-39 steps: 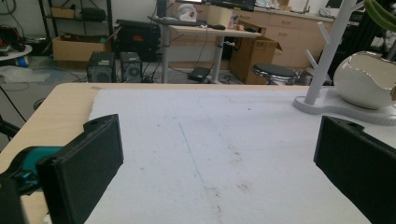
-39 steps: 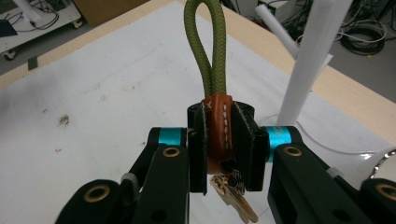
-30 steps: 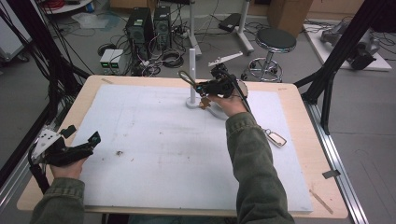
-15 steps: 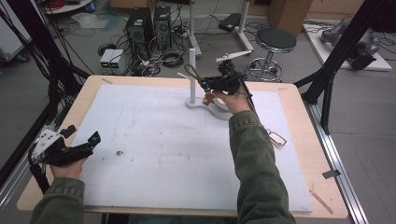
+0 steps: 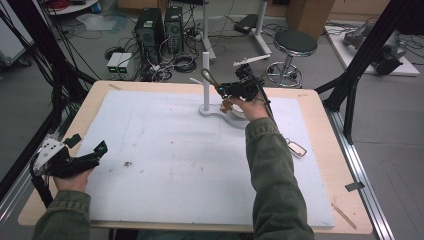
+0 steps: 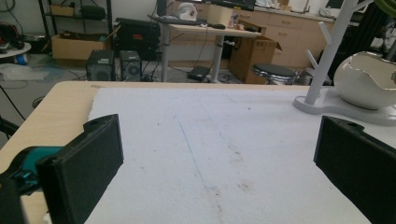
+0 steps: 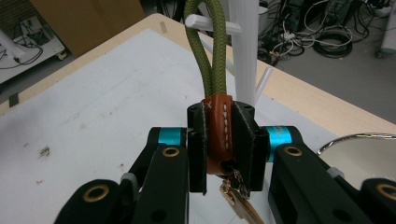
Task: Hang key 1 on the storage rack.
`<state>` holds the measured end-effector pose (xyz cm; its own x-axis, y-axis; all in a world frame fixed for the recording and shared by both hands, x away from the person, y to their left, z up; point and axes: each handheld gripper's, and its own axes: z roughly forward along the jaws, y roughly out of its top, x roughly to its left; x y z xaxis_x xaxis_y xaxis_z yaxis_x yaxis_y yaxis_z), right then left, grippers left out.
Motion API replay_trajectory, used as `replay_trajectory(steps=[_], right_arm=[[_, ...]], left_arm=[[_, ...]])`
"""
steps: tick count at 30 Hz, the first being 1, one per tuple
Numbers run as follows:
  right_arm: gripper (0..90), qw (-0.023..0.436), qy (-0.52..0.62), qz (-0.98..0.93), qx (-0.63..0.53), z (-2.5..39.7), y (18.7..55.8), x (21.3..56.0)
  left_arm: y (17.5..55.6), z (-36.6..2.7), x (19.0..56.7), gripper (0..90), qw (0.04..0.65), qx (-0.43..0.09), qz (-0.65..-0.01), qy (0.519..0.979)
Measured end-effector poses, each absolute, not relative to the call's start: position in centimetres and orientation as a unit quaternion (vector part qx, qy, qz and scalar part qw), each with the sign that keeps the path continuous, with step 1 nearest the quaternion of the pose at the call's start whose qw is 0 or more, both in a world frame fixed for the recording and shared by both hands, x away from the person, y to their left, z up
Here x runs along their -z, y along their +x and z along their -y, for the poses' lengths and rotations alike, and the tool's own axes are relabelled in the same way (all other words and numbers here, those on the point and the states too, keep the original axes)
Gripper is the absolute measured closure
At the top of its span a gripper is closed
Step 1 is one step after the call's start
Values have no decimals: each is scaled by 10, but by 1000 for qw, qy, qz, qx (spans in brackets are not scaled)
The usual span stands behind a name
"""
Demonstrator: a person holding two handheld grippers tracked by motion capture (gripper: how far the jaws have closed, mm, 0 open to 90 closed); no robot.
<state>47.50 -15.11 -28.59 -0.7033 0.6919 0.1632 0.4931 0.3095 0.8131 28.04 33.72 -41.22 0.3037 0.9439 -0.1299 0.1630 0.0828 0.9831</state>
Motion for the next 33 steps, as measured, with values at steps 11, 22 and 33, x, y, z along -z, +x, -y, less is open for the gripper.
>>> replay_trajectory(steps=[11,22,33], right_arm=[[760,114,378,-802,-447,147,484,296],[756,116,381,-801,-446,146,492,305],[691,111,383,-804,-441,133,501,318]], left_arm=[[280,-338,412,17,562,-349,-477,579],[281,-338,412,17,561,-349,-477,579],[281,-339,412,17,562,-349,-478,578]])
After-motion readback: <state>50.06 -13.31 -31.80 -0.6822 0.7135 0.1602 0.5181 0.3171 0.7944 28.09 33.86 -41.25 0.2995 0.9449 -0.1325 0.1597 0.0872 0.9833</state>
